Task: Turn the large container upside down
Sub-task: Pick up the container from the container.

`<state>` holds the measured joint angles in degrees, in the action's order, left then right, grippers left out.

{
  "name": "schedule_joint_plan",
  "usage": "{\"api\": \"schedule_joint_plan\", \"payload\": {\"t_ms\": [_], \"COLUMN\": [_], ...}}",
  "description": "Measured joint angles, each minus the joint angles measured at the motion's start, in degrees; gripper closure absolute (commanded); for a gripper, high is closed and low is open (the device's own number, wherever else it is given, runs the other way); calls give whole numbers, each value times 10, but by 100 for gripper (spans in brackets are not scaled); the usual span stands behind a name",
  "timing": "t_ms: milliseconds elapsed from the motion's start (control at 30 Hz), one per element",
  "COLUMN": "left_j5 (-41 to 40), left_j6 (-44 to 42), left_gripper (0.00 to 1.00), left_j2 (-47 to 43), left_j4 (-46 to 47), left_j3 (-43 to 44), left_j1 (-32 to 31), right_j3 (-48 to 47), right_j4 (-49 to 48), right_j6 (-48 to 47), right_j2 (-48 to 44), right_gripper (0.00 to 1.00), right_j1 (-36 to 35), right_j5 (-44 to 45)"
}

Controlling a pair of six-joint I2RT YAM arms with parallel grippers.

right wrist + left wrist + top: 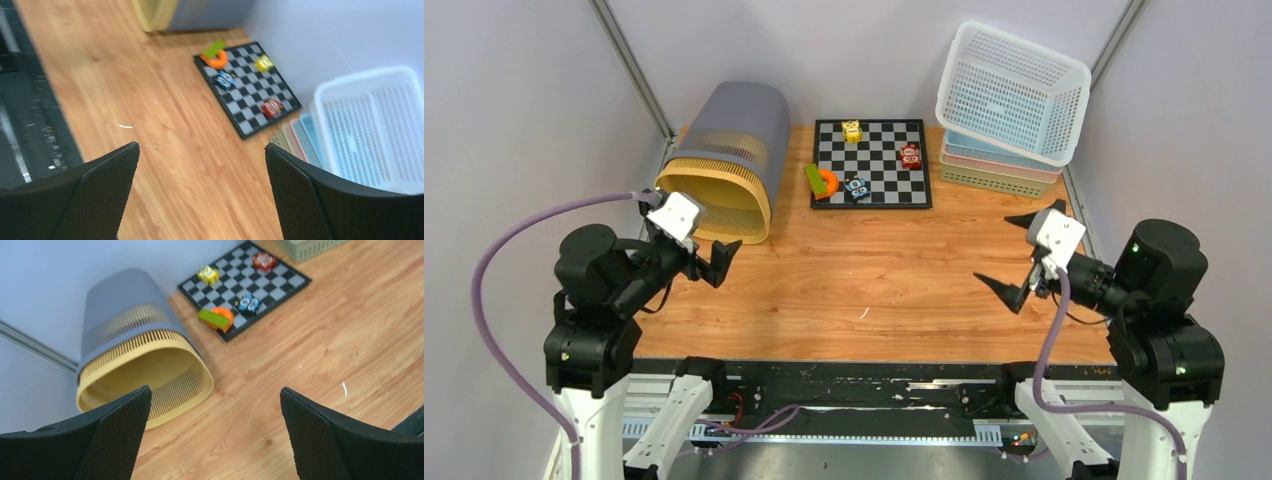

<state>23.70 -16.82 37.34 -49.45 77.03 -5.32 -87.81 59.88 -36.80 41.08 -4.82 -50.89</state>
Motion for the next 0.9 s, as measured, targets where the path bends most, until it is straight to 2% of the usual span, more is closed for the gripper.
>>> {"api": "schedule_joint_plan", "payload": {"t_ms": [333, 467, 667, 900], "left_j5": [5, 19, 43, 60], "left_j6": [-63, -78, -97, -98], "left_gripper": [0, 0, 0, 0], "left_j2": [3, 8, 17, 18], "left_j4": [32, 59, 79, 91], "left_j3": [-142, -196, -244, -249], "left_j1": [0, 0, 0, 0], "right_j3": [89, 104, 123, 132], "right_j4": [-188, -250, -337, -429], "right_j6": [53, 72, 94, 96], "right_j2": [56, 83, 121, 197], "right_gripper": [4, 6, 10, 10], "right_j1": [0, 0, 0, 0], "right_j5": [237, 306, 357, 372]}}
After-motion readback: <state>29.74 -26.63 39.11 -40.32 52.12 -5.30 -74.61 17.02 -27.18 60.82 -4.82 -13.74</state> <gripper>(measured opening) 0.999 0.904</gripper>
